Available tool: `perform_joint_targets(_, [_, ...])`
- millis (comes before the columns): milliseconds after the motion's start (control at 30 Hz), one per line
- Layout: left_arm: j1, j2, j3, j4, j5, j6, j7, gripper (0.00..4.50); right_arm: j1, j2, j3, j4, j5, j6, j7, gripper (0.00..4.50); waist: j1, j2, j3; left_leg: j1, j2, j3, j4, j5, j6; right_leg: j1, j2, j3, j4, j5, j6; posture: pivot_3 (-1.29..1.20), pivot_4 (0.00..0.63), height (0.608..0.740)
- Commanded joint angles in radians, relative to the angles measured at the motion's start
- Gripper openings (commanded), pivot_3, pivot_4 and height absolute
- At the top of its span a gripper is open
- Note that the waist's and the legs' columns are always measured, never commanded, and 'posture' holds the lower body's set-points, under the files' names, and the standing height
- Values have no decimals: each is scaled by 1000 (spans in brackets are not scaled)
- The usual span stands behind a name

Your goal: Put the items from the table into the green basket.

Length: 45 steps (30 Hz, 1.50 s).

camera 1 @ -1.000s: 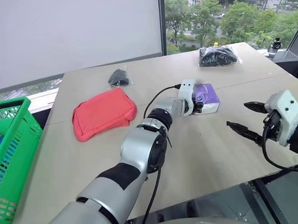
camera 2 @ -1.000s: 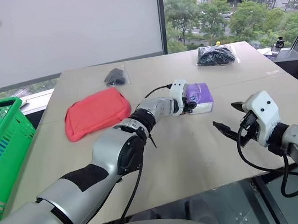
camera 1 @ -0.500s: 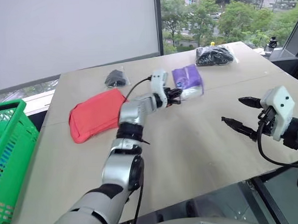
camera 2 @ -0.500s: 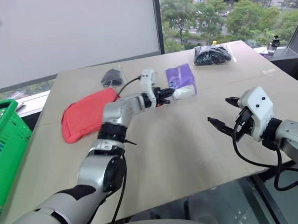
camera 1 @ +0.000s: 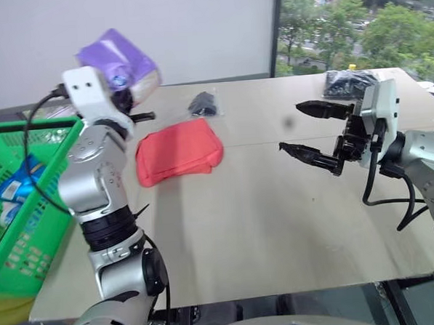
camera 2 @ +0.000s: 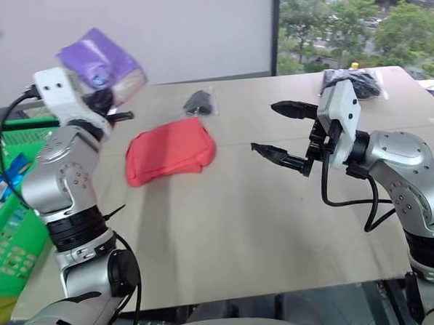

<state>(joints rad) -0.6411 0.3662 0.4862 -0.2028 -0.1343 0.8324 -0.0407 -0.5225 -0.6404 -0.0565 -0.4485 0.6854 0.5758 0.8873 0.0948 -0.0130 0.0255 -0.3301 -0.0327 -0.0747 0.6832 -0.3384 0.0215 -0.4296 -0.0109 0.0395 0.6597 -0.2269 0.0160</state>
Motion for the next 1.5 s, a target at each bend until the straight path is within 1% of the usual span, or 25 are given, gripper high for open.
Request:
perform_joint_targets(33, [-14, 50, 112, -87, 28, -29, 99, 38, -86, 20, 28, 46, 2, -53, 64, 4500, 30, -4, 0, -1, 0, 0, 0, 0, 0, 0, 0, 0, -1, 0, 0, 258, 0, 740])
perform_joint_targets(67, [-12, 57, 139, -90, 31, -21, 122, 38, -101, 28, 41, 61, -6, -65, 80, 4500, 32, -5, 0, -1, 0, -1, 0, 0, 0, -1, 0, -1, -1, 0, 0, 266, 0, 740])
perform_joint_targets(233, [-30, 65, 268, -44, -4, 36, 202, 38, -163, 82, 73, 100, 11, -102, 139, 4500, 93, -7, -2, -1, 0, -2, -2, 0, 0, -1, -1, -4, -2, 0, -1, 306, 0, 740])
perform_joint_targets(367, [-36, 76, 323, 32, -29, 122, 226, 38, -178, 108, 84, 117, 2, -115, 155, 4500, 134, -9, -3, -3, -1, -6, -2, 1, -2, -1, -3, -9, -2, 1, -2, 322, 0, 740])
perform_joint_targets(400, [-38, 77, 333, 43, -43, 149, 222, 577, -178, 111, 85, 119, 1, -114, 157, 4500, 141, -10, -3, -3, -1, -7, -2, 1, -2, -1, -3, -11, -2, 1, -2, 329, 0, 740])
perform_joint_targets(433, [-36, 83, 339, 53, -54, 147, 214, 958, -179, 114, 86, 120, 0, -113, 159, 4500, 147, -11, -4, -4, -1, -8, -2, 1, -3, -1, -3, -12, -2, 1, -2, 329, 0, 740])
perform_joint_targets(467, [-35, 95, 338, 58, -58, 144, 208, 1222, -178, 116, 87, 120, -1, -112, 159, 4500, 155, -12, -4, -5, -1, -9, -2, 2, -3, -1, -4, -14, -2, 1, -3, 329, 0, 740])
perform_joint_targets(500, [-38, 106, 344, 62, -61, 136, 208, 1811, -177, 117, 88, 120, -1, -112, 160, 4500, 158, -12, -4, -7, -1, -10, -1, 2, -4, -2, -4, -15, -2, 1, -3, 329, 0, 740])
perform_joint_targets(567, [-41, 124, 353, 65, -65, 128, 215, 2684, -172, 116, 89, 115, -4, -110, 157, 4500, 166, -13, -5, -9, -1, -12, -1, 3, -5, -4, -4, -17, -3, 2, -4, 327, 0, 740])
perform_joint_targets(633, [-37, 137, 332, 57, -66, 99, 212, 3563, -167, 111, 87, 110, -7, -103, 148, 4500, 168, -14, -6, -12, -1, -12, -1, 3, -5, -7, -4, -18, -2, 2, -5, 323, 0, 740])
perform_joint_targets(667, [-38, 141, 311, 47, -67, 78, 204, 4229, -165, 108, 85, 107, -7, -99, 143, 4500, 169, -14, -6, -15, -1, -12, -1, 4, -6, -11, -4, -19, -1, 3, -6, 318, 0, 740])
perform_joint_targets(700, [-41, 145, 278, 34, -67, 56, 190, 4381, -162, 105, 82, 105, -9, -95, 137, 4500, 170, -14, -6, -15, -1, -12, -1, 4, -7, -11, -5, -19, -1, 3, -6, 318, 0, 740])
perform_joint_targets(800, [-57, 137, 104, -18, -102, -22, 55, 4381, -138, 81, 68, 99, -38, -84, 98, 4500, 185, -16, -7, -16, -1, -13, -1, 4, -7, -11, -5, -21, -1, 3, -6, 306, 0, 740])
perform_joint_targets(833, [-59, 115, 51, -34, -121, -62, 7, 4381, -124, 67, 61, 98, -55, -76, 74, 4500, 194, -16, -7, -17, -1, -13, -1, 4, -7, -11, -5, -22, -1, 3, -7, 297, 0, 740])
perform_joint_targets(900, [-33, 102, -56, -60, -133, -115, -81, 4381, -91, 36, 53, 113, -109, -54, 11, 4500, 204, -16, -7, -17, -2, -13, 0, 4, -7, -10, -6, -23, -2, 3, -7, 283, 0, 740])
perform_joint_targets(933, [-14, 84, -86, -84, -201, -90, -154, 4381, -67, 22, 43, 128, -147, -59, -24, 4500, 205, -16, -8, -17, -2, -12, 0, 4, -7, -10, -6, -23, -3, 4, -7, 262, 0, 740])
perform_joint_targets(967, [20, 86, -136, -111, -254, -78, -244, 4381, -33, 0, 17, 137, -160, -21, -66, 4500, 205, -16, -8, -17, -2, -12, 0, 4, -7, -10, -7, -22, -2, 4, -7, 248, 0, 740])
perform_joint_targets(1067, [94, 112, -226, -164, -347, -69, -418, 4381, 52, -52, -33, 128, -190, 24, -124, 4500, 186, -14, -9, -17, -1, -8, 0, 4, -6, -11, -6, -21, -2, 3, -7, 201, 0, 740])
perform_joint_targets(1167, [132, 158, -270, -161, -404, -54, -528, 4381, 147, -100, -93, 101, -191, 30, -133, 4500, 150, -13, -9, -19, 0, -5, -1, 4, -6, -14, -5, -21, -2, 3, -9, 155, 0, 740])
perform_joint_targets(1300, [156, 236, -314, -111, -456, -39, -678, 4381, 262, -156, -158, 95, -202, 21, -124, 4500, 88, -12, -9, -16, 3, -1, -1, 4, -6, -13, -2, -19, 0, 2, -10, 111, 0, 740])
perform_joint_targets(1333, [169, 262, -323, -99, -457, -40, -715, 4381, 293, -173, -179, 87, -198, 22, -116, 4500, 63, -10, -9, -15, 3, -1, 0, 4, -6, -11, -2, -18, 0, 2, -10, 100, 0, 740])
perform_joint_targets(1433, [210, 321, -340, -90, -463, -41, -788, 4381, 367, -208, -229, 61, -183, 32, -97, 4500, 23, -5, -8, -10, 3, -2, -1, 2, -2, -4, -1, -16, 0, 2, -10, 90, 0, 740])
perform_joint_targets(1500, [238, 346, -347, -98, -462, -44, -811, 4381, 420, -218, -265, 49, -179, 34, -94, 4500, -2, -4, -7, 0, 3, -1, -2, 1, -1, 3, 0, -14, 0, 2, -10, 94, 0, 740])
